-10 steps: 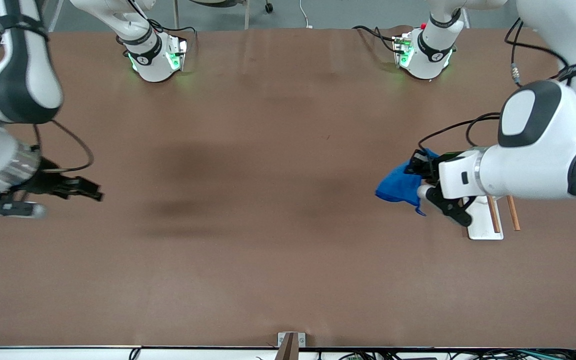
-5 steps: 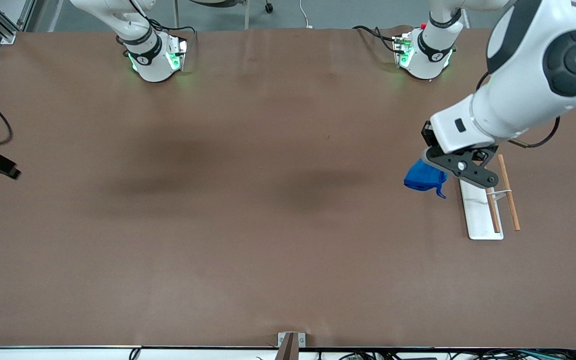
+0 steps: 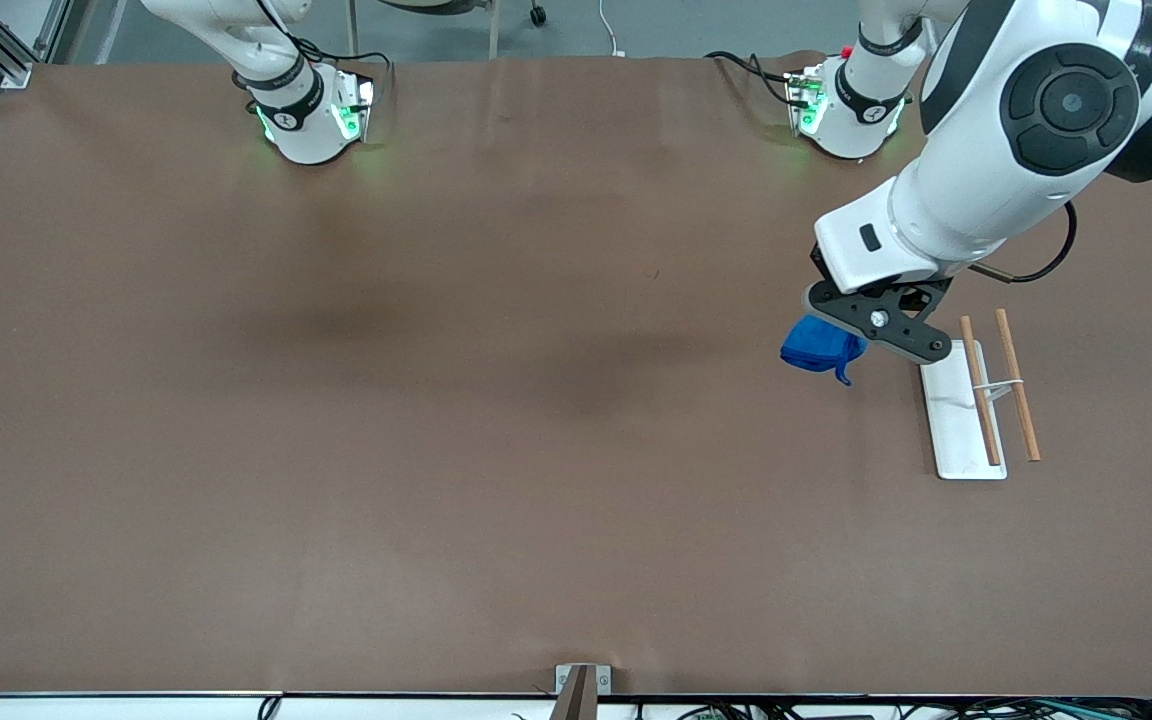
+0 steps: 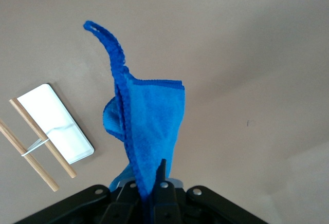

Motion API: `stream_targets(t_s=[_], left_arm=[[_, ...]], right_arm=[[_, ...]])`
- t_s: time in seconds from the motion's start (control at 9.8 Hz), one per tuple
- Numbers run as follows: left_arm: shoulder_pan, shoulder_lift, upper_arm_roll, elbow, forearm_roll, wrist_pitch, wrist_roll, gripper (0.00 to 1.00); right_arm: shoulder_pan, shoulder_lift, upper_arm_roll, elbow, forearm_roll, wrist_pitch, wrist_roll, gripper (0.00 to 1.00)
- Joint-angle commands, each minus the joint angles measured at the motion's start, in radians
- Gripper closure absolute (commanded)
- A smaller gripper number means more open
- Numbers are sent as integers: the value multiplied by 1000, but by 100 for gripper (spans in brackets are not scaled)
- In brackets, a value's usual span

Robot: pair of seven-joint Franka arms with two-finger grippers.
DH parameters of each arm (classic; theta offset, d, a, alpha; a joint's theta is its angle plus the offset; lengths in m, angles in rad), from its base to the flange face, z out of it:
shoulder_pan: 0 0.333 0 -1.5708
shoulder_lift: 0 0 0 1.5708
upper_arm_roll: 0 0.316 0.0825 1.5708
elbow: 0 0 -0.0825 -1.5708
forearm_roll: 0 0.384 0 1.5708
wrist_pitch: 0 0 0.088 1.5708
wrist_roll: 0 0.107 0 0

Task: Right arm passes towel to left arm to hang
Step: 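Move the towel with the left gripper over the wooden dowels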

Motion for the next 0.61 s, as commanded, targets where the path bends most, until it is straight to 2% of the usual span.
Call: stream_targets(t_s=[0.0,0.31,0.51], left_arm=[[51,-49,5,-41,-13,-5,-1,97],[93,-79,10,-52,23,0,9,100],[94,-85,10,-52,71,58,7,100]], right_arm=[[-9,-18,48,-1,-7,-24,7,0],[2,-17,67,1,-5,-19,13,0],[2,-15,61,1,-5,-23,12,0]])
